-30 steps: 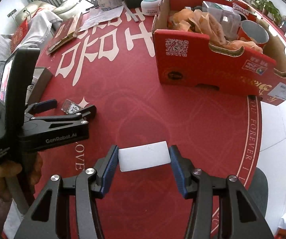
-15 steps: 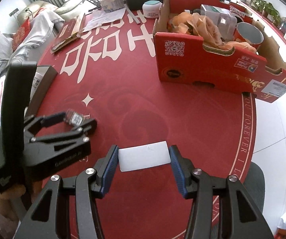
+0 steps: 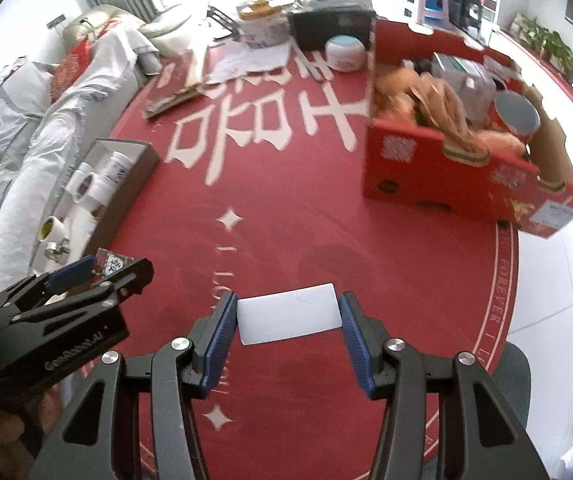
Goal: Organize rigid objects
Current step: 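Carry the snack packet and white block over the grey box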
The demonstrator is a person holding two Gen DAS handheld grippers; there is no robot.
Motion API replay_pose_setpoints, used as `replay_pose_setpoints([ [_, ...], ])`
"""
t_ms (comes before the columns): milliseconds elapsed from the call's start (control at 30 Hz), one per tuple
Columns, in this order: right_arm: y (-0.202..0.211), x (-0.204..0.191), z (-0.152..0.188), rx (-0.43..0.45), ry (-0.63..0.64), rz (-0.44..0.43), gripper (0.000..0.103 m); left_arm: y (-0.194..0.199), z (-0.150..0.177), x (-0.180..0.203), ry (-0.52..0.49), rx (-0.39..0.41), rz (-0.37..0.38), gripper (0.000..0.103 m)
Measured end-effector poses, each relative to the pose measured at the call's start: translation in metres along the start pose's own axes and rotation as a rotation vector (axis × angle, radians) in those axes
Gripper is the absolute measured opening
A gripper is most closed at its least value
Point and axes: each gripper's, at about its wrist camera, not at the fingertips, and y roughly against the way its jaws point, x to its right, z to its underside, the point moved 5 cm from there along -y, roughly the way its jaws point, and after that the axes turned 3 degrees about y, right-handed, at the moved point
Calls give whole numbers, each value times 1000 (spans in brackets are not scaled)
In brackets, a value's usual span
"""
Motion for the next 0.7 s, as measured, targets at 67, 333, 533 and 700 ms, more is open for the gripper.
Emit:
replay_pose_setpoints([
  [67,6,-8,-5,20,16,-7,53,12,-1,-8,23,15,-19,73],
  [333,23,-39,-22,70,75,-35,53,45,-2,-39,104,63,-74,73],
  [533,30,-67,-35,85,125,-73,53,70,-5,-71,198,108,-108,73],
  [700,47,-95,-64,129,160,-130,53,111,-23,-108,306,205,-165,73],
])
